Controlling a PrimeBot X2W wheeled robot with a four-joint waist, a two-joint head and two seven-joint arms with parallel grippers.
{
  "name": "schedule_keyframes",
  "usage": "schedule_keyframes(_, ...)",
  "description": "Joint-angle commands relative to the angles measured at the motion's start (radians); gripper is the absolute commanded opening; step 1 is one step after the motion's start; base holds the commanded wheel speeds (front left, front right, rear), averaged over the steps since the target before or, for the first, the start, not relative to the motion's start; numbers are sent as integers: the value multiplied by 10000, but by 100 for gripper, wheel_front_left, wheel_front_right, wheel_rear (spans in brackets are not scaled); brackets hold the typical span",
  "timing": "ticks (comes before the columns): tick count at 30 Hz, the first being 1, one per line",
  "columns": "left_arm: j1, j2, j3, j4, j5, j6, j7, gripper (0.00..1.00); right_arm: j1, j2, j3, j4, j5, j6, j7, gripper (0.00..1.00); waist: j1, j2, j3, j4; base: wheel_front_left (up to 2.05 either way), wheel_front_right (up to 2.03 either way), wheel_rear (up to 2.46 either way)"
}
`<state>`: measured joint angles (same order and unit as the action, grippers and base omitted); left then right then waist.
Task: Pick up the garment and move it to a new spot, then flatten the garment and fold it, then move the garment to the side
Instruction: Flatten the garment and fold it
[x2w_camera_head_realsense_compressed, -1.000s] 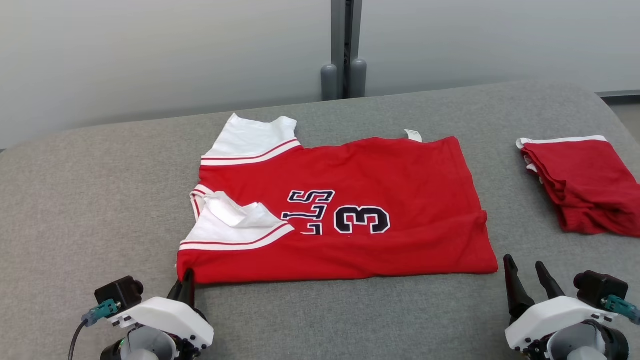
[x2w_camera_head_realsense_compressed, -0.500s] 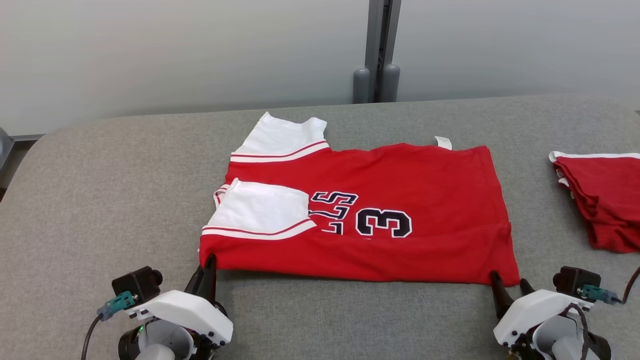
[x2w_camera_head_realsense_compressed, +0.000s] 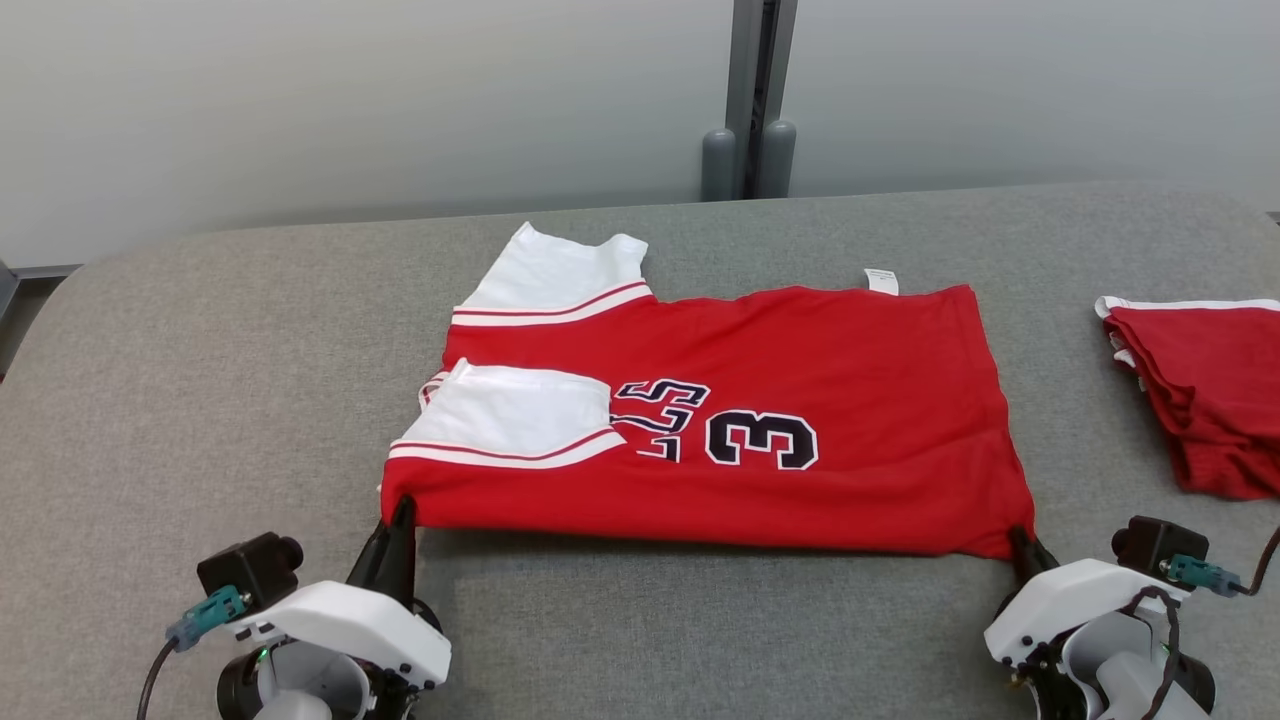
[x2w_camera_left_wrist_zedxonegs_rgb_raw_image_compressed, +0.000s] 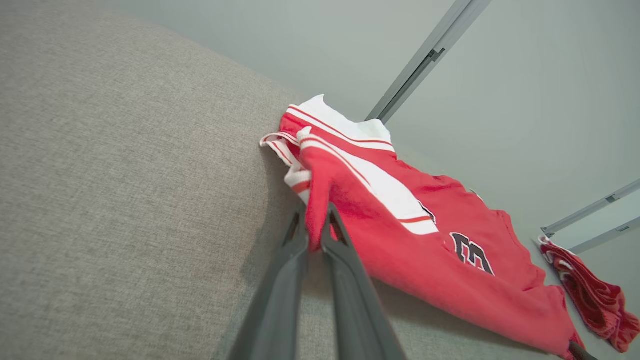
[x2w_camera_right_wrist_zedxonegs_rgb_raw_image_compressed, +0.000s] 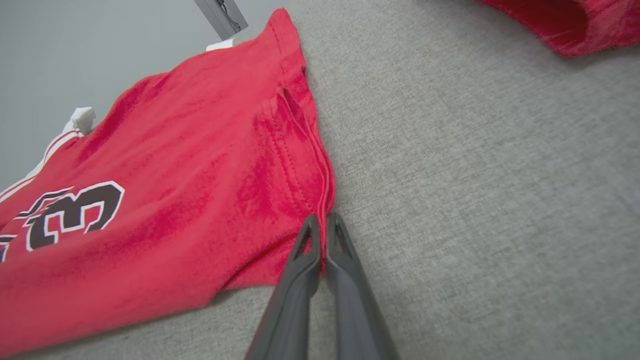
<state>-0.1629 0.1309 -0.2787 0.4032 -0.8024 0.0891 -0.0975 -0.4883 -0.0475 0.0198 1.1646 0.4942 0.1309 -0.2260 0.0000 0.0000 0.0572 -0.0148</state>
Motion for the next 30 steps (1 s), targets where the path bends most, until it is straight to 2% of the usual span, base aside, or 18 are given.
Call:
schedule_keyframes(1, 189, 120, 67, -123, -25, 49, -79, 0, -71, -71, -38, -90, 64, -1, -108, 0, 0, 0, -8, -19, 0, 0, 0)
schedule_keyframes(8, 1055, 337, 116, -1286, -76, 221, -65, 0, 834, -327, 3, -1397, 685, -1, -78, 0, 0, 0, -119, -62, 0, 0, 0)
schedule_keyframes(11, 1777, 414, 123, -2036, -111, 447, 7, 0, 1618, -701, 100, -2325, 859, -3, 127, 0, 0, 0, -177, -116, 0, 0, 0)
schedule_keyframes(17, 3355, 564, -100, -3432, -67, 1052, 428, 0, 3307, -979, 39, -4328, 859, -3, 761, 0, 0, 0, -182, -214, 0, 0, 0)
schedule_keyframes(23, 4346, 718, -259, -3838, 14, 1517, 729, 0, 4705, -638, -527, -6044, 666, -1, 1499, 0, 0, 0, -169, -242, 0, 0, 0)
schedule_keyframes(28, 4512, 753, -351, -3806, 35, 1649, 845, 0, 5363, -309, -977, -7164, 270, -1, 2130, 0, 0, 0, -175, -271, 0, 0, 0)
schedule_keyframes(29, 4488, 745, -370, -3765, 59, 1684, 867, 0, 5441, -265, -1054, -7335, 200, -1, 2236, 9, 0, 0, -179, -283, 0, 0, 0)
schedule_keyframes(30, 4449, 754, -382, -3733, 92, 1685, 871, 9, 5513, -221, -1130, -7500, 133, -1, 2334, 30, 0, 0, -184, -299, 0, 0, 0)
